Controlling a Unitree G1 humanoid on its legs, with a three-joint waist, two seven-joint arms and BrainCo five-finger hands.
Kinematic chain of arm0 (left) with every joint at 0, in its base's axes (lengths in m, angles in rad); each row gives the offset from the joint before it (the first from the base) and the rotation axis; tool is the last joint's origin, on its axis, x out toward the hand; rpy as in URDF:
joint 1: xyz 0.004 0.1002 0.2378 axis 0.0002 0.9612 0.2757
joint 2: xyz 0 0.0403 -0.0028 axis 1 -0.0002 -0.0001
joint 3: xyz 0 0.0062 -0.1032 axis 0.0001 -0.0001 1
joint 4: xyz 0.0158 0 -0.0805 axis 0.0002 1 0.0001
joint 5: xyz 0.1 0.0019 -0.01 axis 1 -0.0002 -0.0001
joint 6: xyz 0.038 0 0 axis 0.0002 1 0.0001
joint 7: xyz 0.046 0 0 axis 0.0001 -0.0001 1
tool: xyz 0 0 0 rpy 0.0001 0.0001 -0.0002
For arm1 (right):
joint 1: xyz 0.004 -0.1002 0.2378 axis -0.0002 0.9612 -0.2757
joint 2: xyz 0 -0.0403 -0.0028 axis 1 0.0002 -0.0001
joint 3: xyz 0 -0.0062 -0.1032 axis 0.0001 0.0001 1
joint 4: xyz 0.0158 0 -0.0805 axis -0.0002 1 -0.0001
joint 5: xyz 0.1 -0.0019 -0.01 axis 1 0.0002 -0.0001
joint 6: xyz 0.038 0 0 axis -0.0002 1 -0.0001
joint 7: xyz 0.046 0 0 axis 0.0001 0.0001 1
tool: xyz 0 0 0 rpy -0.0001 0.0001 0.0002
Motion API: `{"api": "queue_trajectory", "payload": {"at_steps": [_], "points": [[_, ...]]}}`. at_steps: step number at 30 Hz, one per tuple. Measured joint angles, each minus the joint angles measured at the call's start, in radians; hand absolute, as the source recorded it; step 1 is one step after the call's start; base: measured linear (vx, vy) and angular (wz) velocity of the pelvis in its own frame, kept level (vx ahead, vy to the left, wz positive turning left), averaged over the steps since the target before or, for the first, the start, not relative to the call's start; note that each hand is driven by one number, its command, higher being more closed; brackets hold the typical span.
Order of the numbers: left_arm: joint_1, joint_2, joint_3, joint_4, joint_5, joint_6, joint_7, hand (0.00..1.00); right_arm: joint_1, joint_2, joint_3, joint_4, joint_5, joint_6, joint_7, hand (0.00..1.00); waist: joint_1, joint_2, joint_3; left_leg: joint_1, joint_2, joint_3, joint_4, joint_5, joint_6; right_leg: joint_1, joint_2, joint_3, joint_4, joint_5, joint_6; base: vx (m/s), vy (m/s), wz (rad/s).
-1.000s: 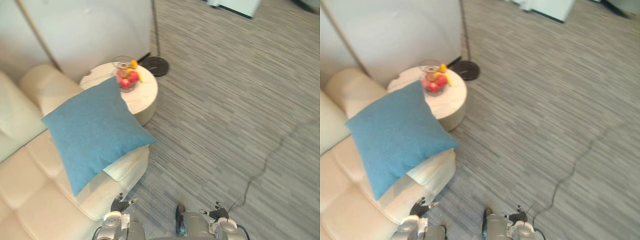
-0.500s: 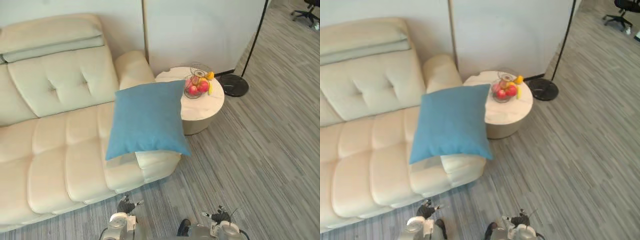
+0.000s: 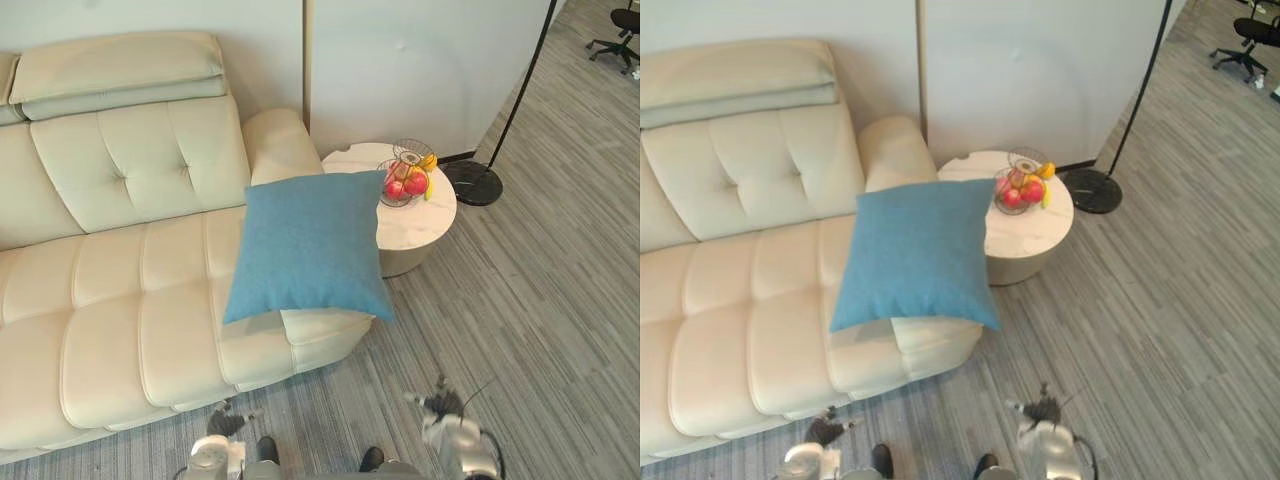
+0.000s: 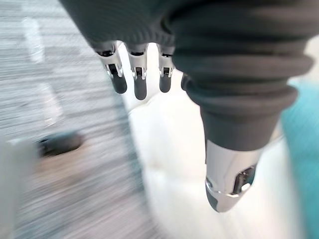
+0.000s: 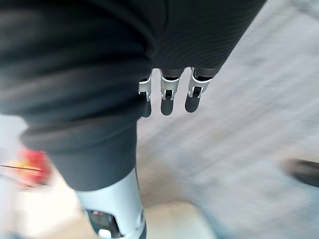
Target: Pick up cushions and gather them together orderly.
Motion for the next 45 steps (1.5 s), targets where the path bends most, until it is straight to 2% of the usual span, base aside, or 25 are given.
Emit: {"api": "queue_trajectory", "payload": {"at_steps": [2, 7, 9, 11, 15, 20, 27, 33, 37, 40, 45], "points": [[-0.001, 0.036, 0.066, -0.072, -0.048, -0.014, 0.025, 0.0, -0.027, -0.023, -0.026, -0.081, 0.017, -0.01, -0.012, 0.0, 0.0, -0.003, 0.001, 0.008, -0.01, 0.002, -0.043, 0.026, 0.008, -0.005, 0.002, 0.009, -0.022, 0.017, 0.002, -0.07, 0.04, -0.05], [-0.026, 0.101, 0.154, -0.157, -0.112, -0.034, 0.074, 0.0, -0.111, -0.052, -0.038, -0.14, 0.057, -0.017, -0.036, 0.0, 0.005, -0.008, 0.006, -0.018, -0.016, 0.007, -0.047, 0.032, 0.013, -0.029, 0.002, 0.025, -0.042, 0.036, 0.005, -0.04, 0.029, -0.04], [-0.046, 0.116, 0.164, -0.181, -0.136, -0.042, 0.09, 0.0, -0.148, -0.059, -0.035, -0.14, 0.081, -0.024, -0.04, 0.0, 0.013, -0.008, 0.006, -0.026, -0.016, 0.005, -0.047, 0.032, 0.013, -0.03, 0.005, 0.024, -0.055, 0.042, 0.005, 0.0, 0.003, 0.02], [-0.106, 0.136, 0.163, -0.197, -0.146, -0.044, 0.101, 0.0, -0.204, -0.085, -0.007, -0.139, 0.106, -0.028, -0.041, 0.0, 0.034, -0.008, 0.023, -0.041, -0.015, -0.003, -0.046, 0.039, 0.013, -0.034, 0.009, 0.02, -0.067, 0.054, 0.004, 0.01, -0.002, 0.09], [-0.225, 0.169, 0.157, -0.218, -0.165, -0.059, 0.107, 0.0, -0.317, -0.128, 0.032, -0.131, 0.118, -0.029, -0.043, 0.0, 0.043, -0.01, 0.056, -0.105, -0.012, -0.043, -0.039, 0.059, 0.016, -0.073, 0.013, 0.023, -0.068, 0.068, -0.011, 0.01, 0.013, 0.31], [-0.4, 0.237, 0.119, -0.22, -0.186, -0.072, 0.133, 0.0, -0.509, -0.168, 0.067, -0.111, 0.175, -0.031, -0.073, 0.0, 0.055, -0.014, 0.129, -0.209, 0.0, -0.065, 0.037, 0.053, 0.025, -0.132, 0.015, 0.053, -0.064, 0.109, -0.024, -0.04, 0.044, 0.15], [-0.583, 0.287, 0.09, -0.213, -0.242, -0.082, 0.146, 0.0, -0.69, -0.233, 0.068, -0.026, 0.204, -0.038, -0.122, 0.0, 0.057, -0.01, 0.216, -0.347, 0.01, -0.082, 0.152, 0.032, 0.037, -0.224, 0.003, 0.06, -0.037, 0.118, -0.025, -0.1, 0.038, 0.04], [-0.721, 0.286, 0.033, -0.168, -0.34, -0.104, 0.146, 0.0, -0.809, -0.273, 0.066, 0.04, 0.288, -0.038, -0.151, 0.0, 0.054, 0.018, 0.284, -0.452, 0.022, -0.092, 0.218, 0.029, 0.038, -0.301, 0.015, 0.07, -0.027, 0.123, -0.025, -0.12, 0.004, -0.04], [-0.799, 0.284, -0.038, -0.135, -0.342, -0.104, 0.141, 0.0, -0.88, -0.283, 0.067, 0.092, 0.341, -0.038, -0.151, 0.0, 0.047, 0.039, 0.315, -0.494, 0.024, -0.091, 0.209, 0.052, 0.042, -0.352, 0.018, 0.076, -0.024, 0.137, -0.031, -0.07, -0.003, -0.05], [-0.92, 0.283, -0.104, -0.087, -0.342, -0.104, 0.134, 0.0, -1.0, -0.283, 0.091, 0.15, 0.385, -0.038, -0.14, 0.0, 0.044, 0.042, 0.341, -0.519, 0.022, -0.086, 0.171, 0.091, 0.046, -0.398, 0.019, 0.081, -0.023, 0.149, -0.037, -0.02, -0.006, -0.03], [-1.007, 0.268, -0.148, -0.066, -0.345, -0.104, 0.116, 0.0, -1.111, -0.282, 0.138, 0.153, 0.441, -0.039, -0.12, 0.0, 0.041, 0.043, 0.358, -0.539, 0.018, -0.084, 0.124, 0.124, 0.045, -0.44, 0.021, 0.083, -0.025, 0.158, -0.042, 0.0, 0.0, 0.0]]}}
